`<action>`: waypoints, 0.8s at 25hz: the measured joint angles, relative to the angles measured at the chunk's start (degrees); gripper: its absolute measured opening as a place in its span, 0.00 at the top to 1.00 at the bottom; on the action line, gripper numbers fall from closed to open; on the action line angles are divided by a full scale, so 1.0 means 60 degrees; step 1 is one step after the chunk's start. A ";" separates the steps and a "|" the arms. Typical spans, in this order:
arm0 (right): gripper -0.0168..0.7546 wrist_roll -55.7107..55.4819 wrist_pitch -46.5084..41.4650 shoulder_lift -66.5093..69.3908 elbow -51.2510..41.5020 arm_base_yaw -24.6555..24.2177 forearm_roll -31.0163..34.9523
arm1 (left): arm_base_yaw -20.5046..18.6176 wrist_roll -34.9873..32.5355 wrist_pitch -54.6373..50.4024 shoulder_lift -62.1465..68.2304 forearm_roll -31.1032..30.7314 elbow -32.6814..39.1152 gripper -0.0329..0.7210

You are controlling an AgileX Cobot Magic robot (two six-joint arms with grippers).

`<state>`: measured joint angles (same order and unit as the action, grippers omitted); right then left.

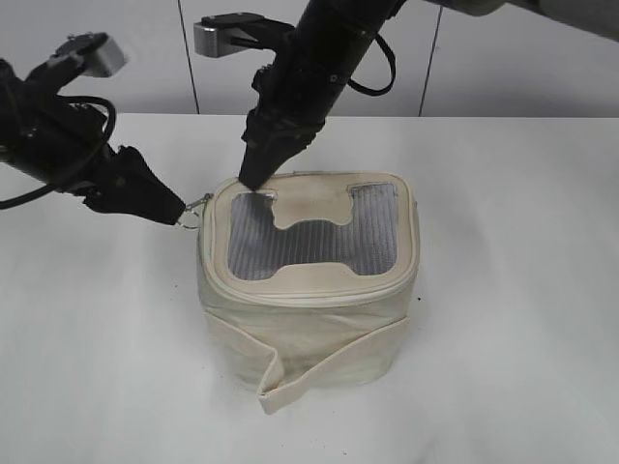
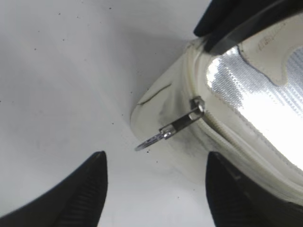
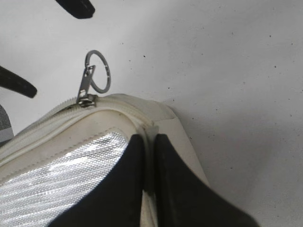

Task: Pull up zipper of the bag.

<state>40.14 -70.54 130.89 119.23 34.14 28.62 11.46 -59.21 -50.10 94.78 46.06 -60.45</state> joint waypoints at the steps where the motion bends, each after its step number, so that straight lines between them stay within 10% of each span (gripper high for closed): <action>1: 0.93 -0.0011 0.0000 -0.0022 0.0000 0.0000 0.0000 | 0.0139 -0.0073 0.0140 0.0000 -0.0134 0.0000 0.30; 20: 0.93 -0.0153 0.0000 -0.0316 -0.0085 0.0000 -0.0234 | 0.0566 -0.0638 0.1533 0.0439 -0.0568 -0.0020 0.30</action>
<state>39.22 -70.54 128.99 118.72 34.14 27.22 14.86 -63.04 -40.90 97.41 42.66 -60.57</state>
